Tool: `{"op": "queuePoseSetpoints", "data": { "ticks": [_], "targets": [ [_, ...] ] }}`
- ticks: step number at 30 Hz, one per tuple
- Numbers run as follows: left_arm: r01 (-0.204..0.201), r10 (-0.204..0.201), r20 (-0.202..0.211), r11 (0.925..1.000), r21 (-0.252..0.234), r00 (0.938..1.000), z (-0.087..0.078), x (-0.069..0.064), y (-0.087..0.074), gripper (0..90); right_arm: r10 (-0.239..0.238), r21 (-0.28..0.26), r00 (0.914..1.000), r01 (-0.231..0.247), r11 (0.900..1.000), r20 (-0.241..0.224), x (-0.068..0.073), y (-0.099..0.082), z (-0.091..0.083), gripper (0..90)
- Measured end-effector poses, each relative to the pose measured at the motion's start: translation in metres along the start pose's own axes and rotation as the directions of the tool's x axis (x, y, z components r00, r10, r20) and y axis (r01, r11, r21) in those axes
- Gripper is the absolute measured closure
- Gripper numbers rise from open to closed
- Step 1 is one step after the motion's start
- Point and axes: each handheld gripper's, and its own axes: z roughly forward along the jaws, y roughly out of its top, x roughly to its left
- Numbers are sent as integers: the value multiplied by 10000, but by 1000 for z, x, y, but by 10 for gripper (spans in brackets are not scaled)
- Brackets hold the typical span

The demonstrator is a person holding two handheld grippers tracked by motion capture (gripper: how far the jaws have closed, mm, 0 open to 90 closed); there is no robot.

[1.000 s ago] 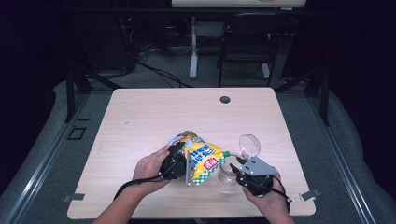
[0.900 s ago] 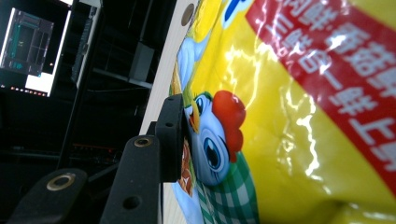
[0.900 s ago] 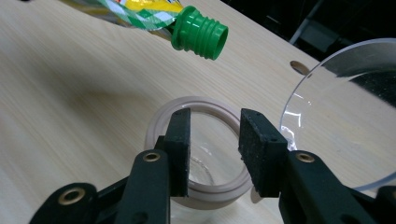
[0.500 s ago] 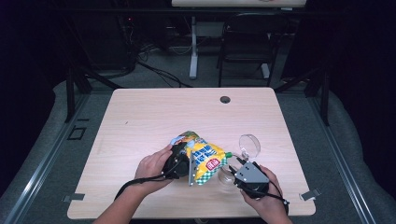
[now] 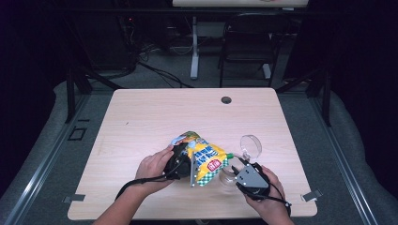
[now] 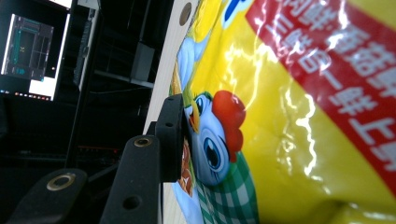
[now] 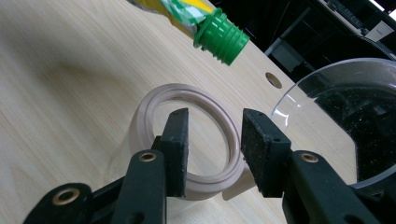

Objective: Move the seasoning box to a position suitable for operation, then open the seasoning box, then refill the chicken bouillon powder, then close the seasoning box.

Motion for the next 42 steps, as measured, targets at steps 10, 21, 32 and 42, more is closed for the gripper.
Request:
{"op": "queuePoseSetpoints", "data": {
  "ticks": [10, 21, 32, 42],
  "targets": [
    [-424, 425, -114, 9991, 61, 9990, 1, -2, 2, 632, -292, -175, 9993, 296, 9994, 230, 3, 2, -1, 607],
    [-698, 700, -224, 9975, 124, 9973, 1, -3, 4, 633, -416, -397, 9987, 428, 9983, 303, 4, 3, -1, 602],
    [-975, 982, -413, 9951, 189, 9943, 1, -4, 6, 633, -483, -506, 9979, 504, 9974, 424, 6, 4, -2, 587],
    [-1019, 1019, -602, 9948, 30, 9930, 1, -6, 8, 633, -582, -562, 9973, 608, 9966, 458, 6, 6, -2, 584]
  ]
}}
